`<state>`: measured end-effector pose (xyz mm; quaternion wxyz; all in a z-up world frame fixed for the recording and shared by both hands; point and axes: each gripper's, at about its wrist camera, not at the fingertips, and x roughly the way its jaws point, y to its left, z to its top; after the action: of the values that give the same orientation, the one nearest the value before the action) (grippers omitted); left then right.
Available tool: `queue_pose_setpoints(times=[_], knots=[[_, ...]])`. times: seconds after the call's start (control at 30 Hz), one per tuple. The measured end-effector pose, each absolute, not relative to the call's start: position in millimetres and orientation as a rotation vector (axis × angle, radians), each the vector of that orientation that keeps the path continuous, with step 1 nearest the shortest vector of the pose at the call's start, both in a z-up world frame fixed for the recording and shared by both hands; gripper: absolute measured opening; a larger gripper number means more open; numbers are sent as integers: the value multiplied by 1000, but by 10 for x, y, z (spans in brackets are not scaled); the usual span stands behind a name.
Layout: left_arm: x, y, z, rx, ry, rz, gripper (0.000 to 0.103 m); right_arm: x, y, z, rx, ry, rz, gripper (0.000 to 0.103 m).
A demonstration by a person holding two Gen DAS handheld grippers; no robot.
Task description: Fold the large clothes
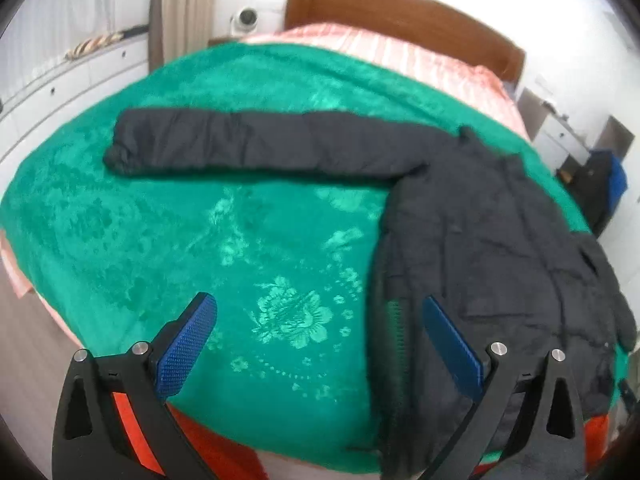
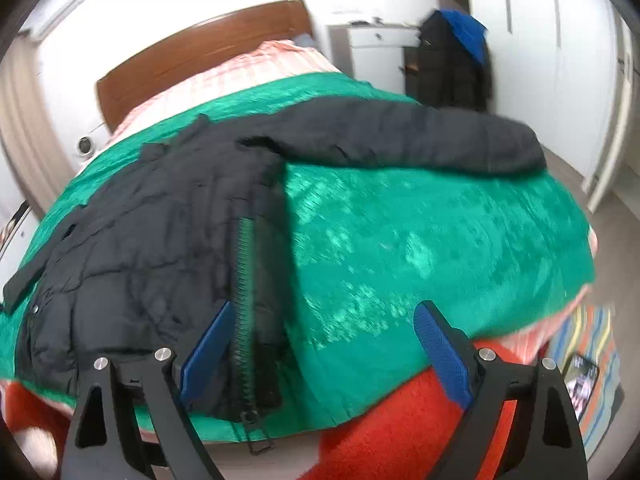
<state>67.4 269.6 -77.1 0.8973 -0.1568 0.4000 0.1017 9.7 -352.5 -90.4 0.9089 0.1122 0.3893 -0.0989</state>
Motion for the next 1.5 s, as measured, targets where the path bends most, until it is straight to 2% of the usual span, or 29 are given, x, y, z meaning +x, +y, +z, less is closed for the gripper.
queue_pose_setpoints(times=[0.23, 0.47, 0.67, 1.33, 1.5], knots=[[935, 2565, -1138, -317, 853, 219, 102, 108, -3560, -897, 169, 811, -211, 90], [1035, 2586, -1423, -347, 859, 197, 103, 130, -3716, -772, -18, 662, -371, 90], [1028, 2519, -1493, -324, 854, 218, 103, 133, -3849, -808, 45, 676, -398, 90], [994, 2499, -1506, -285, 874, 200, 103, 221, -3817, -916, 39, 732, -396, 90], [821, 2523, -1284, -290, 798, 217, 103, 164, -4053, -770, 198, 658, -227, 90]])
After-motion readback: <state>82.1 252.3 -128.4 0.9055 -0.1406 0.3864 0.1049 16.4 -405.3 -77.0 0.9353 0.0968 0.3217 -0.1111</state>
